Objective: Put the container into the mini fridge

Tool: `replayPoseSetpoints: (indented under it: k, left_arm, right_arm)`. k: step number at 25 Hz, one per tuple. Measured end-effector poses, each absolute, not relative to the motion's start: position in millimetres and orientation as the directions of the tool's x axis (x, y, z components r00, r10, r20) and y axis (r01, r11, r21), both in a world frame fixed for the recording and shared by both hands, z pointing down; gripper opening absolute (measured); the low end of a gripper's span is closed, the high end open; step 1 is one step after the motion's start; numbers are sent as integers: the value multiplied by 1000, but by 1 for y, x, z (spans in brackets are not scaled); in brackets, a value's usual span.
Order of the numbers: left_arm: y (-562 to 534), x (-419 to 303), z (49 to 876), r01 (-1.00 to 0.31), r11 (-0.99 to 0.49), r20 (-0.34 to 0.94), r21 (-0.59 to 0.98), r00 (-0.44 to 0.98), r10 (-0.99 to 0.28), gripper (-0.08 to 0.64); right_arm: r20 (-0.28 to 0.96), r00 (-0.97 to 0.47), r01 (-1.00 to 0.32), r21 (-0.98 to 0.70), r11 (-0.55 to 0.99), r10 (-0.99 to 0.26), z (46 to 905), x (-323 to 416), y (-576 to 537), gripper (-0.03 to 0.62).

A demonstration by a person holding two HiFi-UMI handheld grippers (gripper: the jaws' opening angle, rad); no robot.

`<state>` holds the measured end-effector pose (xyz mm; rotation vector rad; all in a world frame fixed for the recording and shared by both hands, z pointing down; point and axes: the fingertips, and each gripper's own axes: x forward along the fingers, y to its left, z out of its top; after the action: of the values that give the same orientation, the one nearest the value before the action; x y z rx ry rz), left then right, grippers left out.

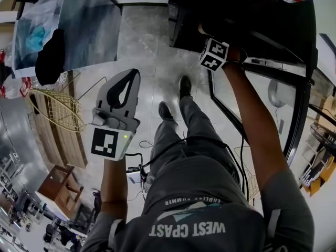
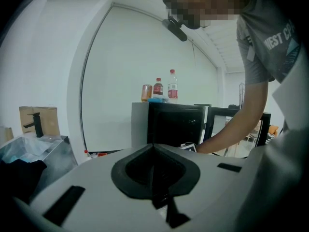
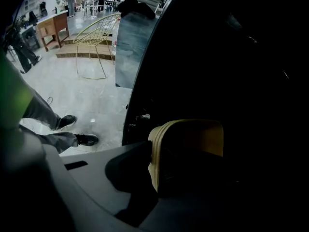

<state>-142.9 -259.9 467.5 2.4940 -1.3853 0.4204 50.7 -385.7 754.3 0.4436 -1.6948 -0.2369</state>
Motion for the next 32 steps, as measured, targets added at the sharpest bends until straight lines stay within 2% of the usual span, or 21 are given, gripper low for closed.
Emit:
replayPoseSetpoints:
  k: [15,22,26,32]
  left_arm:
    - [-268,-140,476,-853,-513,380,91,506,-774,15]
    - [-269,-139,475,-851,-518,380,90,510,-772,15]
    - [-267,-137,471,-848,-524,378,82,512,-771,15]
    - [-265,-139,456,-847,-528,355,62,513,-781,15]
  right_arm:
    - [854,-81,-128,503,855,-514,758,59,-419,84]
    - [843,-65,-145,521,841,-533,755,62,-426,98]
    - [826,-77,-162,543,824,-559,747,63,-427,129]
    - [795,-105,-188,574,797,-597,721,59,-417,130]
